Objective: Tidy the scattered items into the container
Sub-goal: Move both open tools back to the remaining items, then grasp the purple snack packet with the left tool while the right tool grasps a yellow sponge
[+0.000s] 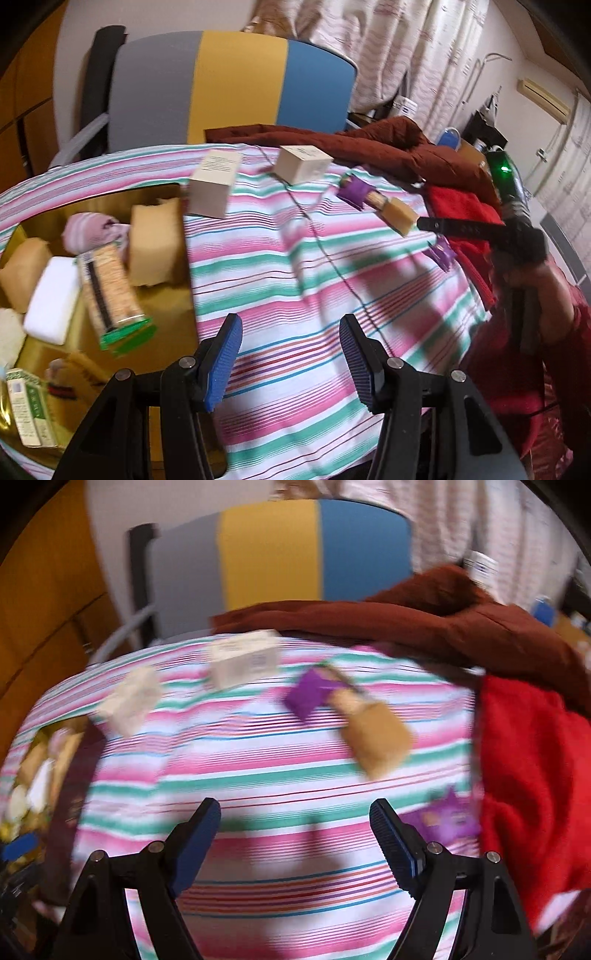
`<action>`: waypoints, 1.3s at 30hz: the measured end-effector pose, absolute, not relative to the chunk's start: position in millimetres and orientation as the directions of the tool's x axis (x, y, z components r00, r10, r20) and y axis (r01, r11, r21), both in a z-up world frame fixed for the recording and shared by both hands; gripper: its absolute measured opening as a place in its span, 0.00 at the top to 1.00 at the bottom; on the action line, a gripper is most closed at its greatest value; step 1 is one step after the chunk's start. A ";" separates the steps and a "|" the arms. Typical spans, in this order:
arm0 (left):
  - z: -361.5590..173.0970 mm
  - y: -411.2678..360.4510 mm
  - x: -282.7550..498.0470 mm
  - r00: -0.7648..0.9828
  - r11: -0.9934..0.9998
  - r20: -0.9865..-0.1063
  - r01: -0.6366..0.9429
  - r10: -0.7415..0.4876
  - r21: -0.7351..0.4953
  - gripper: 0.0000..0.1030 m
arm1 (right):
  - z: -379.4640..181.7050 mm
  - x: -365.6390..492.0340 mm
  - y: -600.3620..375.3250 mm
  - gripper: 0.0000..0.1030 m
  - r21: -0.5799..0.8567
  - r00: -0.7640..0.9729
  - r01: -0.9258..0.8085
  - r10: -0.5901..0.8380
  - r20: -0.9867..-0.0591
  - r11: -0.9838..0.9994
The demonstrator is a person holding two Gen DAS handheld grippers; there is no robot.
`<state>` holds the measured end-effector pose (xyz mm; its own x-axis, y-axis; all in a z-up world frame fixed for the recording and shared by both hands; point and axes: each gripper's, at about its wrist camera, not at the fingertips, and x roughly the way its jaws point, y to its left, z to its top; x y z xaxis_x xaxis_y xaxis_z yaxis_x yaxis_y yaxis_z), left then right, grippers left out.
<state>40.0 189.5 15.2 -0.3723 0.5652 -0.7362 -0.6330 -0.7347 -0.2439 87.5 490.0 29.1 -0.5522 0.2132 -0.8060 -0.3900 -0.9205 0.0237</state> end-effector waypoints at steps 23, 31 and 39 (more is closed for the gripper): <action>5.5 239.6 51.9 -0.307 -0.686 -0.759 -0.686 0.574 -0.241 0.46 | -5.6 97.7 571.8 0.36 0.443 -0.643 -0.399 -0.100 -0.759 -0.803; 6.7 298.8 41.2 -0.268 -0.638 -0.749 -0.726 0.606 -0.256 0.46 | 3.7 122.6 598.3 0.31 0.351 -0.618 -0.596 0.133 -0.775 -0.722; -14.1 394.3 21.5 -0.140 -0.581 -0.771 -0.743 0.621 -0.333 0.33 | 7.1 130.9 619.6 0.31 0.368 -0.624 -0.651 0.192 -0.757 -0.664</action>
